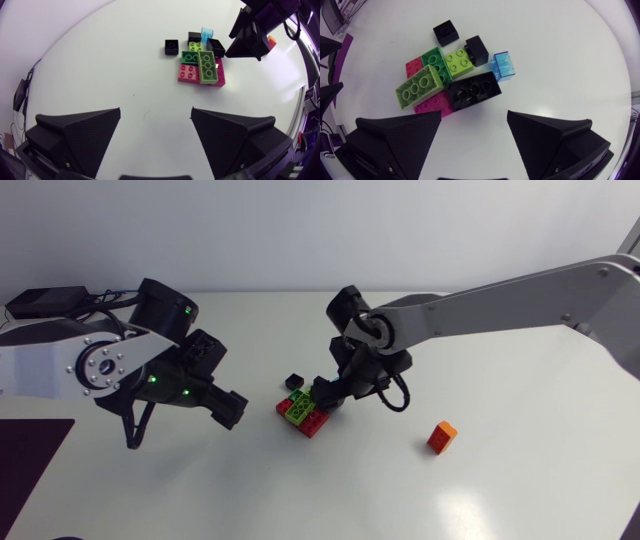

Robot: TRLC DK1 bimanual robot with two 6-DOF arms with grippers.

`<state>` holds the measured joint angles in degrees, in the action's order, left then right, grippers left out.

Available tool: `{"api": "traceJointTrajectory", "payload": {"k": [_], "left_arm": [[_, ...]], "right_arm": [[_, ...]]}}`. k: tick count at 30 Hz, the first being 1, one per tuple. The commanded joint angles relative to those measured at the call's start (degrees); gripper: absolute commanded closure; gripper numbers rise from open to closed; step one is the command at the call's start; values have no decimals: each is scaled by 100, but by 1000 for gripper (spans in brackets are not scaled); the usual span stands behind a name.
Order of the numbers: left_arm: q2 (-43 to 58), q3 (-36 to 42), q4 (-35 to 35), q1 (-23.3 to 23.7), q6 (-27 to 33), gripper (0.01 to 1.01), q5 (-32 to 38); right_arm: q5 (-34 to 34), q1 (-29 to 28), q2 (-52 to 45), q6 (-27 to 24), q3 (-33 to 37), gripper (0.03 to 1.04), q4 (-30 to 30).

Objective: Sort duplo bricks by size, large to the right and small to the left

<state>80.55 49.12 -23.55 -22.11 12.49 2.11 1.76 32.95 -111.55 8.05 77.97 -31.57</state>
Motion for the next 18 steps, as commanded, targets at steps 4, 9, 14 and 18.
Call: {"api": "traceJointTrajectory", "payload": {"k": [4,9,14,18], "left_arm": [[-101,-210,0,233,219,48,-123],[-84,-245,17,233,219,48,-132],[-84,-281,35,225,210,48,-132],[-84,-316,44,207,201,48,-149]], "right_arm": [[44,212,-570,153,561,107,-235],[44,229,-860,153,930,143,-437],[61,142,-992,144,1009,280,-455],[149,106,-913,153,921,613,-350]]}}
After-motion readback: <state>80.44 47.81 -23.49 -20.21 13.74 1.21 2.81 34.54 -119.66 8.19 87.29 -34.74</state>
